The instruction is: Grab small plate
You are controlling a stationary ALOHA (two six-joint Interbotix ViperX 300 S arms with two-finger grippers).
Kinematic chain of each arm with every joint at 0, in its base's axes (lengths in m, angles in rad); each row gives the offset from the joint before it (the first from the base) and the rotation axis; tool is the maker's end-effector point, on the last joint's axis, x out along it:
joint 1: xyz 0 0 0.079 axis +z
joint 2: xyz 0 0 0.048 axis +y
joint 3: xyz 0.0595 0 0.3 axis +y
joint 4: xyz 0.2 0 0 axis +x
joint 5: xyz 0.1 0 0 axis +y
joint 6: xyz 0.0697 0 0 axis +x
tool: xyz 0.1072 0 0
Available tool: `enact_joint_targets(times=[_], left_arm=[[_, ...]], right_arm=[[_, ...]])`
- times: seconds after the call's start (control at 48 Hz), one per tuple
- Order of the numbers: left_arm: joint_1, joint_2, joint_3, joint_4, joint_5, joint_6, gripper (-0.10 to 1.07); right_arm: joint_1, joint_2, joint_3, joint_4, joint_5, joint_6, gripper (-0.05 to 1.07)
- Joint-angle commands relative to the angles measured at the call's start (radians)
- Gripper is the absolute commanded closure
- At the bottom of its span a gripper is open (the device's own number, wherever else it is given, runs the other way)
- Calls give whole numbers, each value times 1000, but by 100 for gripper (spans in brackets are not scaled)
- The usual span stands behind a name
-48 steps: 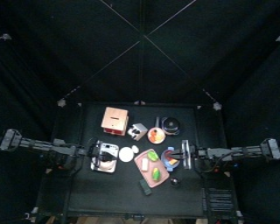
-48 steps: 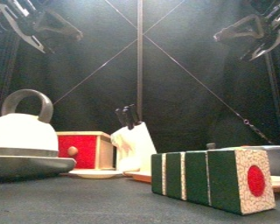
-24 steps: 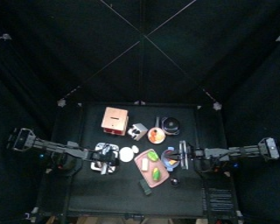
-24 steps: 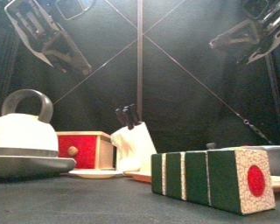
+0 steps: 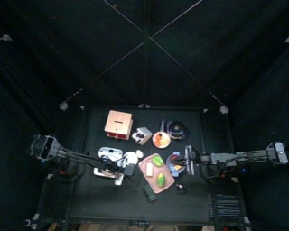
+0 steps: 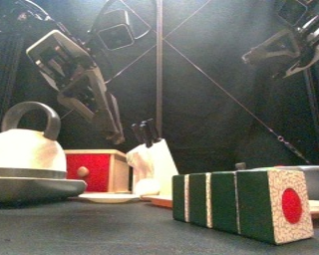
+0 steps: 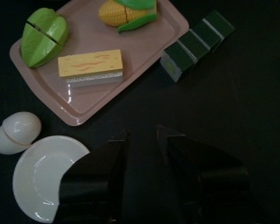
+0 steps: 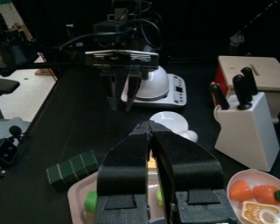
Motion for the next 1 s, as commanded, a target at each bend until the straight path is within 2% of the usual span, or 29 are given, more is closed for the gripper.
enact_joint_targets(times=[0.0, 0.146, 0.292, 0.417, 0.521, 0.667, 0.812, 0.979], left_arm=[[3, 14, -67, 25, 63, -3, 21], [5, 61, -161, 84, 255, -12, 21], [-9, 110, -270, 236, 480, -89, 21], [-58, 161, -330, 423, 611, -233, 21], [-123, 219, -360, 604, 739, -422, 21], [-206, 282, -388, 756, 902, -635, 20], [-265, 310, -385, 813, 914, -690, 20], [-270, 342, -377, 773, 905, -701, 21]], right_arm=[[2, 3, -8, 3, 2, 2, 101], [2, 3, -6, 3, 11, 2, 101], [2, 2, -8, 5, 15, 2, 101], [2, -3, -8, 6, 21, 3, 101], [2, -6, -6, 11, 32, 3, 101], [2, -6, -6, 12, 35, 2, 101], [2, -6, -11, 12, 35, 2, 101], [2, -6, -11, 12, 35, 2, 101]])
